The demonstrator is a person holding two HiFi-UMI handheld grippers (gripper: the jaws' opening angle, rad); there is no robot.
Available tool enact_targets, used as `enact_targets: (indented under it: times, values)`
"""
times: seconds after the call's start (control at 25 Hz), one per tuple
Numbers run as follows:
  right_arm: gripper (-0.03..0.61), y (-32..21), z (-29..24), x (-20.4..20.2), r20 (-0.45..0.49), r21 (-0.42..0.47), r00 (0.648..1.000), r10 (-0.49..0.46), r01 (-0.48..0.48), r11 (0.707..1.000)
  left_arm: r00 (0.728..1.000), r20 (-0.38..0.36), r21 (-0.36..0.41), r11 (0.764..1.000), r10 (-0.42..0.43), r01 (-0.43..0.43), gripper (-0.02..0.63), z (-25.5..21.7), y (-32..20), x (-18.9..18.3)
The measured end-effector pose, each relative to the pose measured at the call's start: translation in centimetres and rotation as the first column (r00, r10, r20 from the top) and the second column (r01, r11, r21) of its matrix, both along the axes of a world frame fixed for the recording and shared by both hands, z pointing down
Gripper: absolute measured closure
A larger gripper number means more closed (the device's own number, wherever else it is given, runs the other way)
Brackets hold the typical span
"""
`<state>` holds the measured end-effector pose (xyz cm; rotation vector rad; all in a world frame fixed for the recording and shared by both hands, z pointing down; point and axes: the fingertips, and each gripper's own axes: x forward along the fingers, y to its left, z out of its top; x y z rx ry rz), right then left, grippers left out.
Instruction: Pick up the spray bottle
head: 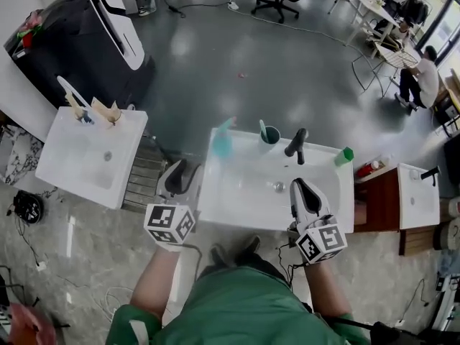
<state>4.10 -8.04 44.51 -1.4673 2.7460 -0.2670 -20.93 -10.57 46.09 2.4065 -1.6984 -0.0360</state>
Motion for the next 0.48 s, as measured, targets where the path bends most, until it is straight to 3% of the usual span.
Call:
enact_targets:
  times: [0.48]
  values:
    - [0.566,-6.9,2.1,3.2,0.08,-0.042,0.989,-0.121,0.125,0.991,0.993,0.116,-0.063,0.997,-0.025,0.033,0.422,3.0,-8.0,4.8]
